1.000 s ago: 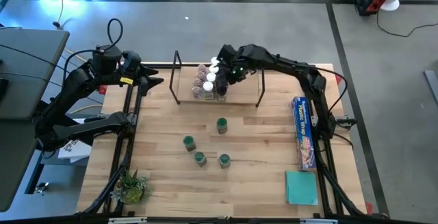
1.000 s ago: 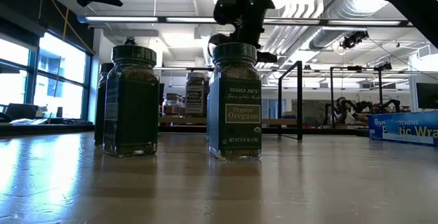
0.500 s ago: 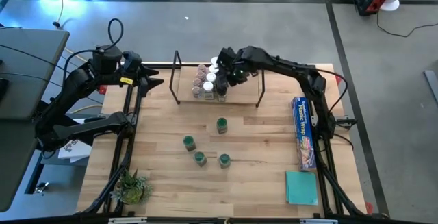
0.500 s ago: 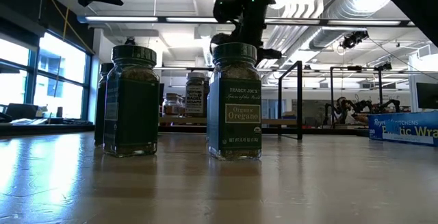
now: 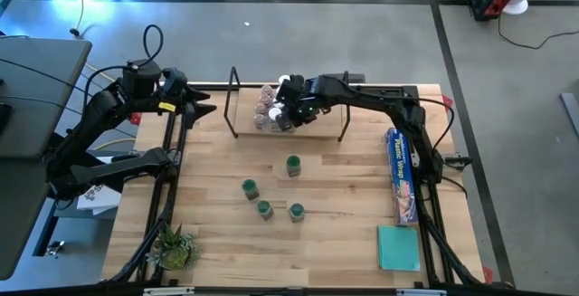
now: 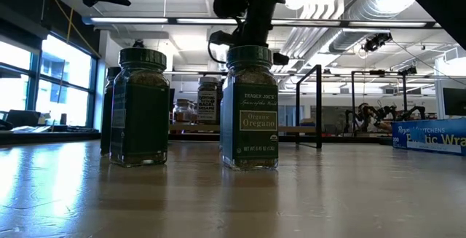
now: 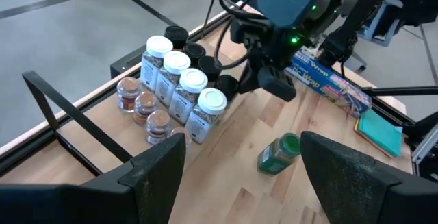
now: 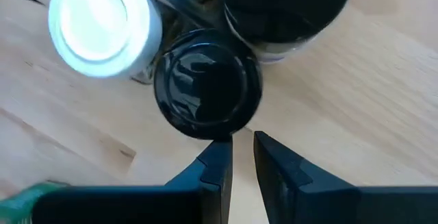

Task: Shelf spices
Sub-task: Adjust the black seasoning bottles on the shelf, then put the top right green seasoning bottle on the shelf

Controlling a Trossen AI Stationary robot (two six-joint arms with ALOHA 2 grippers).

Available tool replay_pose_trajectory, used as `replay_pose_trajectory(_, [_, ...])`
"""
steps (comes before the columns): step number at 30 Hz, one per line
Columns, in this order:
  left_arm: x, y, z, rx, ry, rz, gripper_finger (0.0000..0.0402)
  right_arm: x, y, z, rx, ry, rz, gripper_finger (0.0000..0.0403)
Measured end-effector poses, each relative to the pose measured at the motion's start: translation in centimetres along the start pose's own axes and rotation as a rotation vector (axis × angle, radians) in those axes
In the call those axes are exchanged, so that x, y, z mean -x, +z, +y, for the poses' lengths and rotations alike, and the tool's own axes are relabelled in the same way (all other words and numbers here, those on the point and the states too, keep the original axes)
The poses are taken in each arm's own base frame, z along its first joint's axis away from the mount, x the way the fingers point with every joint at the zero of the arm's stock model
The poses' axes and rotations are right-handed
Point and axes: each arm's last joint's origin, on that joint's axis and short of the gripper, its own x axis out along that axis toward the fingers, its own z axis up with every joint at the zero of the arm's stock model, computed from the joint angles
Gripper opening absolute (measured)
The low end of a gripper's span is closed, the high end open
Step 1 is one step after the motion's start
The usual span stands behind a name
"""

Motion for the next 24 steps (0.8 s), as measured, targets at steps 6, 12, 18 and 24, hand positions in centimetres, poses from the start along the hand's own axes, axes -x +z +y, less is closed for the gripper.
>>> replay_pose_trajectory(6, [0.0, 0.0, 0.0, 0.0, -0.014, 0.004, 0.0282, 0.4, 0.2, 0.0, -0.003, 0.016, -0.019, 0.0055])
replay_pose_trajectory(12, [0.1, -0.2, 0.0, 0.003, -0.012, 0.014, 0.0282, 5.7, -2.5, 1.6, 0.112, 0.099, -0.099, 0.0055])
replay_pose_trajectory(18, [0.5, -0.6, -0.1, -0.015, -0.01, 0.03, 0.0282, 9.4, -7.9, 5.2, 0.548, 0.221, -0.136, 0.0055])
replay_pose_trajectory(24, [0.7, -0.7, -0.2, -0.02, -0.009, 0.033, 0.0282, 8.7, -11.2, 8.1, 0.866, 0.383, -0.064, 0.0066])
